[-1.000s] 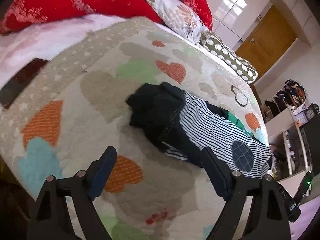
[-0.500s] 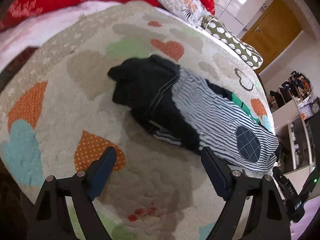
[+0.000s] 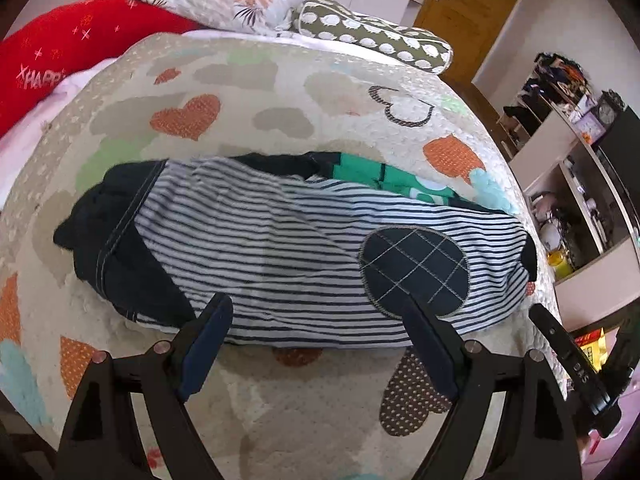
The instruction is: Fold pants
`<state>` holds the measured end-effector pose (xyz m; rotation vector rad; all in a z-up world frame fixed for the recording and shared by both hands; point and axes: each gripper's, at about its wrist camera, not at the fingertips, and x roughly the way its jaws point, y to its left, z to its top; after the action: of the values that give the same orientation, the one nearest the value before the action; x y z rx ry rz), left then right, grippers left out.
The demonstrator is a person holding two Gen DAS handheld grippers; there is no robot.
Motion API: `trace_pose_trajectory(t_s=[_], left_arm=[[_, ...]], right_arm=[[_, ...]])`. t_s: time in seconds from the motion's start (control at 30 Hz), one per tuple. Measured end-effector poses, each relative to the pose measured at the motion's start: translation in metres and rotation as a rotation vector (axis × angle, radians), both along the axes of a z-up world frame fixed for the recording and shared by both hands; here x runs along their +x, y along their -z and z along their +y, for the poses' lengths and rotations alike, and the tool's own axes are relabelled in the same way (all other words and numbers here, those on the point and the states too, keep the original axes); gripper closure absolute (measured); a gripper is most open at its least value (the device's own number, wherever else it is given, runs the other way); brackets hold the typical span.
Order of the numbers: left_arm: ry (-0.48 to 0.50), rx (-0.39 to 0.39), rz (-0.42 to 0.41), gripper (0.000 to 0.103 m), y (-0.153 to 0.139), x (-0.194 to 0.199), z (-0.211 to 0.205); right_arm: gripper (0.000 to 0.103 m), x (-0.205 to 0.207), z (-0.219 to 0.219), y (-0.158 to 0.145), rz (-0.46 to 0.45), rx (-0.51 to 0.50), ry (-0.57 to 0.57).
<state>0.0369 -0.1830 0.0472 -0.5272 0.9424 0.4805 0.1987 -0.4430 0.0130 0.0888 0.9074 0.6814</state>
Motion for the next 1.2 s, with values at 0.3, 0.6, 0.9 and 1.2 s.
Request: trace_pose_trajectory(t_s=[0.3, 0.6, 0.9, 1.2], left_arm=[[-0.18, -0.184, 0.0, 0.019, 0.042, -0.029, 0.052], [-0.21, -0.244, -0.025, 0.088, 0.035, -0.046, 0.068], [-0.16, -0.234, -0.067, 0.091, 0.011, -0.06, 0.057], [-0.155, -0.237, -0.108, 0.093, -0.001, -0.05, 0.066]], right_arm=[[0.05, 0.007, 0.012, 0.012, 0.084, 0.022, -0.054], [0.092, 0.027, 0.025, 0.018, 0.241, 0.078, -0.017], [0.097, 0.019, 0.018, -0.011, 0.249, 0.047, -0.064], [0.085, 0.011, 0.034, -0.026, 0.263, 0.097, -0.187]])
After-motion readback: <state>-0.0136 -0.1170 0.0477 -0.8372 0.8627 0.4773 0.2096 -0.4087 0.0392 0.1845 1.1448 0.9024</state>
